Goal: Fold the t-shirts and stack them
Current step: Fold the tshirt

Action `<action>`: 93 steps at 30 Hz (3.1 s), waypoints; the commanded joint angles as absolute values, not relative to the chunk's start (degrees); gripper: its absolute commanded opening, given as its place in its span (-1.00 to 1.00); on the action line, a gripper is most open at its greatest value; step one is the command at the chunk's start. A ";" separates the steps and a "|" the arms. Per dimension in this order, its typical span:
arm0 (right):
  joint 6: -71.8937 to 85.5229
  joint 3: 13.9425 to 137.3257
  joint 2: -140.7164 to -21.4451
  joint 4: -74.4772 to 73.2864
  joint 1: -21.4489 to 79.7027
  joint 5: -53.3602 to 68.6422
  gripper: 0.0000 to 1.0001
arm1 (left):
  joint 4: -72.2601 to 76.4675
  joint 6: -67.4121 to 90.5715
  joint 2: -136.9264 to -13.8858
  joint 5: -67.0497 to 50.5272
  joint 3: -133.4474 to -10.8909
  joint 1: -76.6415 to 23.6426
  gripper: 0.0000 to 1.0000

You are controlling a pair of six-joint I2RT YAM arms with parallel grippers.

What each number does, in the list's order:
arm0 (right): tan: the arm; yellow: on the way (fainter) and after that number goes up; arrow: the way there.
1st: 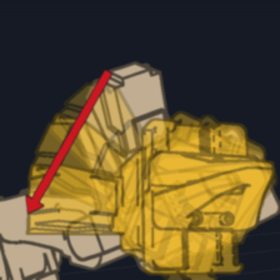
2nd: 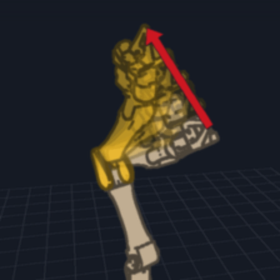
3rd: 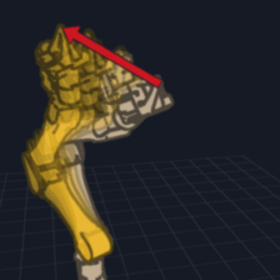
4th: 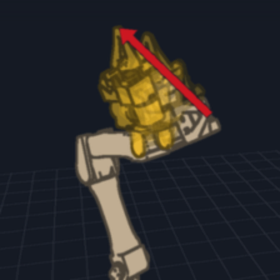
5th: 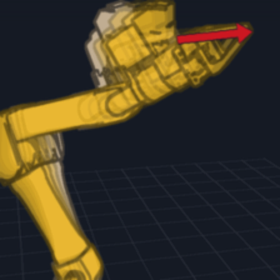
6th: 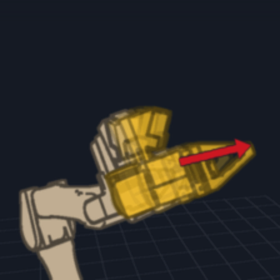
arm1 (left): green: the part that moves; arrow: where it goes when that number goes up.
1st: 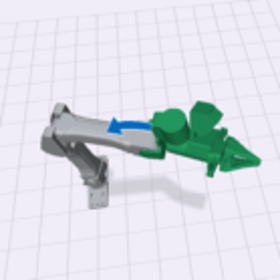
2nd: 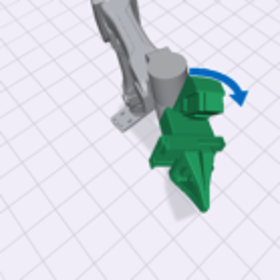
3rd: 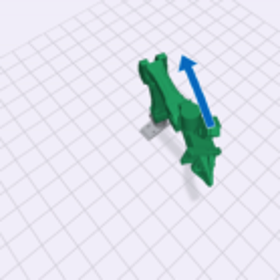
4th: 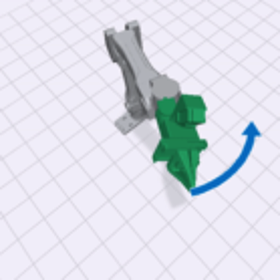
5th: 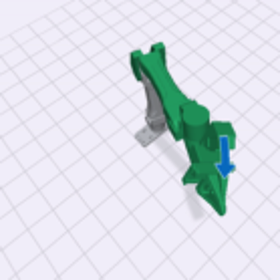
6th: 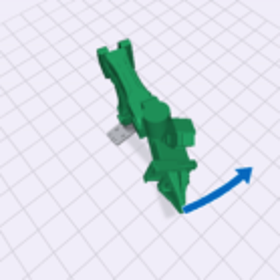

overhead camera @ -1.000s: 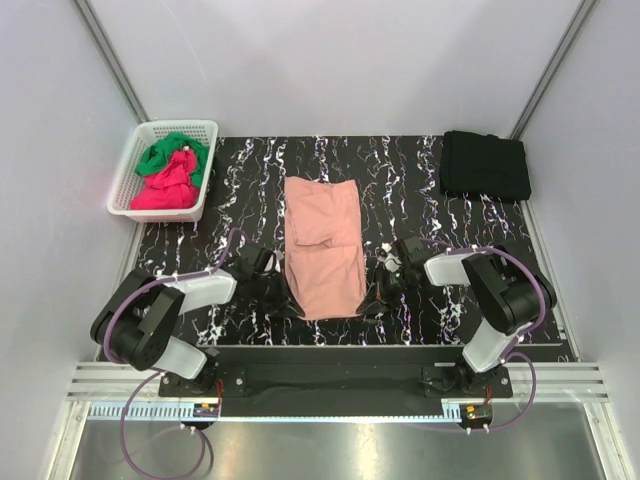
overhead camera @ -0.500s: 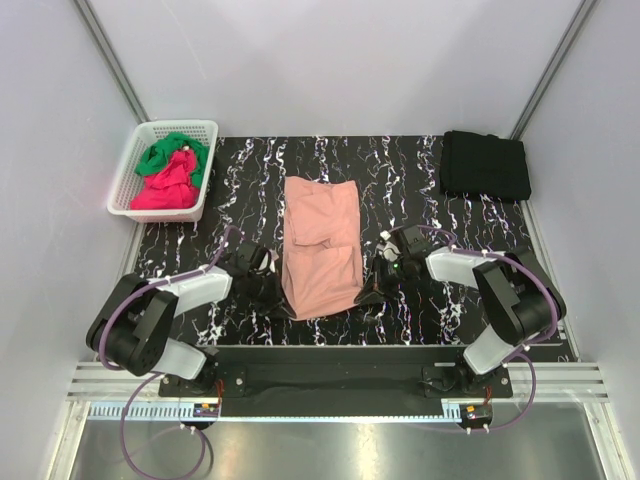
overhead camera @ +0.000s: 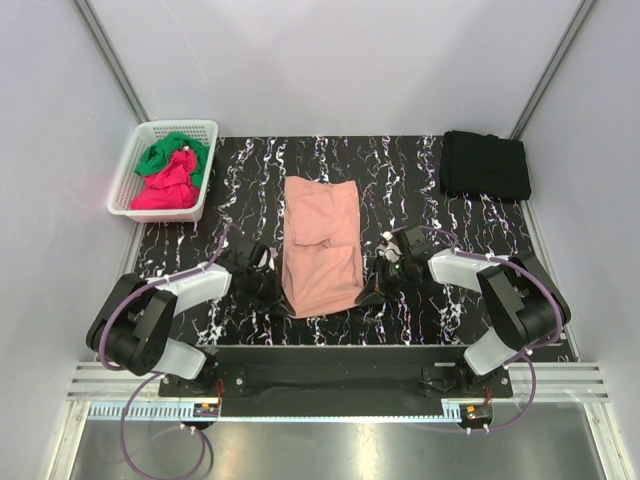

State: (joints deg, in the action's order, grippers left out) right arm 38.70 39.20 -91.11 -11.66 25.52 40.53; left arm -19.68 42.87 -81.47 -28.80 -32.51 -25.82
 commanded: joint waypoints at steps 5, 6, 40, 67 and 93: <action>38.76 42.62 -88.33 -12.65 25.05 37.18 -1.00 | -27.41 40.26 -79.80 -24.61 -39.54 -24.43 -1.00; 38.76 43.41 -88.33 -12.83 25.05 37.26 -1.00 | -27.77 39.99 -80.15 -24.70 -41.38 -24.43 -1.00; 31.11 72.85 -99.40 -27.60 21.54 35.95 -1.00 | -44.73 30.77 -98.43 -26.02 -78.39 -15.65 -1.00; 29.09 94.64 -113.73 -33.13 17.84 36.21 -1.00 | -54.14 28.12 -121.28 -30.15 -112.23 -11.08 -1.00; 28.21 109.34 -124.89 -36.21 15.47 33.58 -1.00 | -52.56 36.21 -135.87 -29.88 -131.74 -11.86 -1.00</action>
State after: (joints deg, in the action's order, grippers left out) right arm 29.12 106.67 -124.03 -35.44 16.01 34.94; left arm -54.22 35.03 -133.69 -29.47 -128.25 -11.68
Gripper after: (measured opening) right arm 0.029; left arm 0.046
